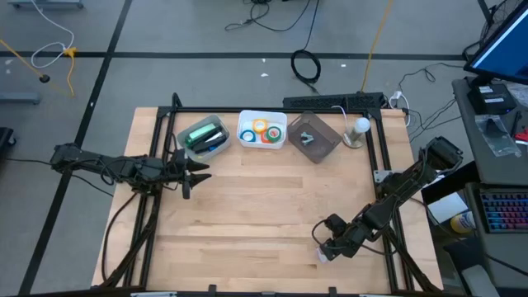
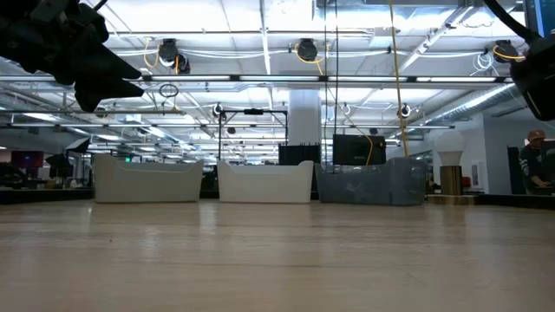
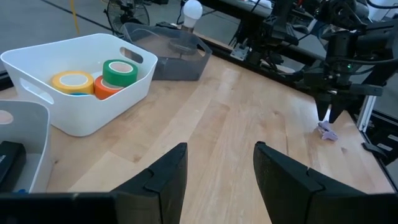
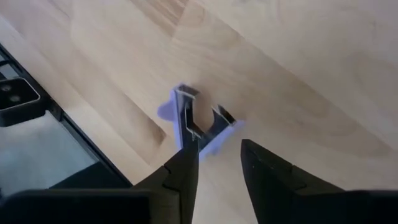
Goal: Pick and place Stapler, Stapler remover, tape
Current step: Put the purple staple remover into the black bin
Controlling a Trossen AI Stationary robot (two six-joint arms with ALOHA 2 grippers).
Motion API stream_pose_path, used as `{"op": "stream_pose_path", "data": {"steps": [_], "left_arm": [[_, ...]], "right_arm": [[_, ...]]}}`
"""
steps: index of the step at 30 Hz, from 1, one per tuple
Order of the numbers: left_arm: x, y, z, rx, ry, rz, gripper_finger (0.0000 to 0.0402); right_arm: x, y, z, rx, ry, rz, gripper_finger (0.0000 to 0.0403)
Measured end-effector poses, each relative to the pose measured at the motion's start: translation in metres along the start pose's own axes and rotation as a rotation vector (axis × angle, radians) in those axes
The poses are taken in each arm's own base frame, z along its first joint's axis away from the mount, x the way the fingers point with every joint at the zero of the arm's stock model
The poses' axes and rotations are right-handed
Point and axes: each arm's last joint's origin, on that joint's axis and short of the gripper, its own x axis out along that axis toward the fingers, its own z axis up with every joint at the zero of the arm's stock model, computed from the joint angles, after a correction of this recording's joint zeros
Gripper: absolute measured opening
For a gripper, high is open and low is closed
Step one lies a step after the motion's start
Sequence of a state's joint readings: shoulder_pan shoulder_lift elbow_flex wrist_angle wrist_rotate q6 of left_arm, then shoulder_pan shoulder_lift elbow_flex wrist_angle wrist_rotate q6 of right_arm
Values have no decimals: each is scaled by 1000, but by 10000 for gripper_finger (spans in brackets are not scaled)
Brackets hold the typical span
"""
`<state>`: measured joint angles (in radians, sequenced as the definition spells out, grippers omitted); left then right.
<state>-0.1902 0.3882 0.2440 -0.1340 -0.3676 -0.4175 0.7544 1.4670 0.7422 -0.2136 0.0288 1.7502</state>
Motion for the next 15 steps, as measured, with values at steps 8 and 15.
{"op": "stream_pose_path", "data": {"steps": [8, 15], "left_arm": [[0, 0, 0, -3, 1, 0, 182], [0, 0, 0, -4, -1, -1, 182]], "right_arm": [[3, -8, 2, 18, -25, -13, 102], [4, -9, 2, 17, -25, -11, 99]]}}
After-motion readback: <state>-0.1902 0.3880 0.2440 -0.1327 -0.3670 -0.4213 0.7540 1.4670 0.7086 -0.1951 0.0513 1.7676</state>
